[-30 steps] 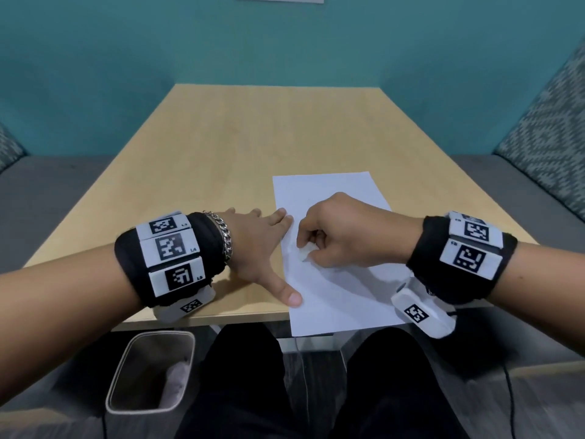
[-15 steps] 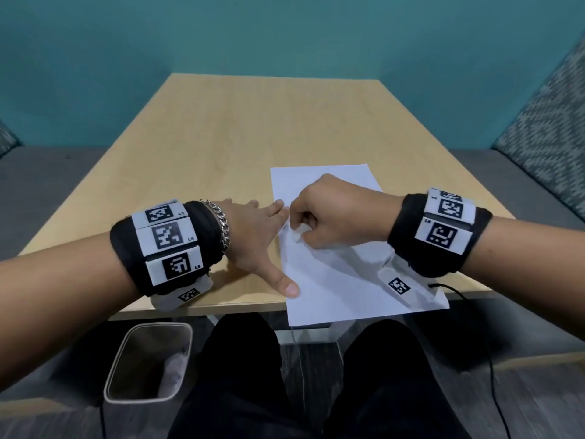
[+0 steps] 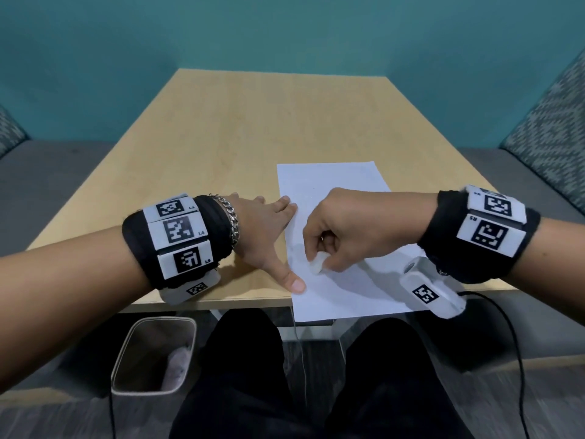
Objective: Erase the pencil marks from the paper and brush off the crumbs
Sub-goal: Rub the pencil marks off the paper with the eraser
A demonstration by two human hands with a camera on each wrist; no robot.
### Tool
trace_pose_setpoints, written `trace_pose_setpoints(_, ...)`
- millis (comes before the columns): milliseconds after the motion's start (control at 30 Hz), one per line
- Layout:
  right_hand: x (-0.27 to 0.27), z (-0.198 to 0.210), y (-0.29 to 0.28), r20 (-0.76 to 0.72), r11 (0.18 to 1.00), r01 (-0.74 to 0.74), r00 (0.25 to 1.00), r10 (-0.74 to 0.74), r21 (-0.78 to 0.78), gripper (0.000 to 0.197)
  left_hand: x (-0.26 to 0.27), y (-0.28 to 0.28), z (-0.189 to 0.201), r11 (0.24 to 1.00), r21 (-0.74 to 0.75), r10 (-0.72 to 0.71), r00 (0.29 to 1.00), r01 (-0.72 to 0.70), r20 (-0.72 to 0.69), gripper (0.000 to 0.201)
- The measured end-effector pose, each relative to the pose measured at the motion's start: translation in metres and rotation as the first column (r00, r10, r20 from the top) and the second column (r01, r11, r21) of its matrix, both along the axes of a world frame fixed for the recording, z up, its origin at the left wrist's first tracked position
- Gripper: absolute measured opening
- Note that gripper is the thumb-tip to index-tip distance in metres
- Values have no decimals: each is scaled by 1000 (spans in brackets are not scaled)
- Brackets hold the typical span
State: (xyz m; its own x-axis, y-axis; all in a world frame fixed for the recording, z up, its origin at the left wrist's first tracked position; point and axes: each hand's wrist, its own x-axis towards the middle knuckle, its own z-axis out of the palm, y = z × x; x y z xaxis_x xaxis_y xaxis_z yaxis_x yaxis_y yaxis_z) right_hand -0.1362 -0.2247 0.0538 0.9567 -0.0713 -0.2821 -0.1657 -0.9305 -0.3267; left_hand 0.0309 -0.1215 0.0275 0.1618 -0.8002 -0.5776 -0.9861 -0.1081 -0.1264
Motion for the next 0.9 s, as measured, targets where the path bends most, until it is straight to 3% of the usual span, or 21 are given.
trace_pose_setpoints(233, 7, -12, 2, 167, 994, 73, 984, -58, -85, 24, 0, 0, 1, 1000, -5, -6, 1000, 6, -16, 152)
trace_pose_setpoints(400, -2, -1, 4, 1, 1000, -4, 1000, 4, -19, 19, -3, 0, 3, 1000, 20, 7, 1000, -7, 12, 154)
trace_pose_setpoints(567, 0, -10, 3, 161, 992, 64, 986, -46, -109, 21, -3, 1, 6, 1000, 27, -3, 1000, 3, -12, 148)
trace_pose_setpoints(733, -16, -5, 5, 36, 999, 13, 999, -12, -43, 19, -6, 1, 8, 999, 43, 1, 1000, -1, 11, 147)
trace_pose_setpoints(900, -20, -13, 7, 163, 990, 62, 986, -41, -127, 20, -5, 0, 7, 999, 46, 4, 1000, -5, 5, 149)
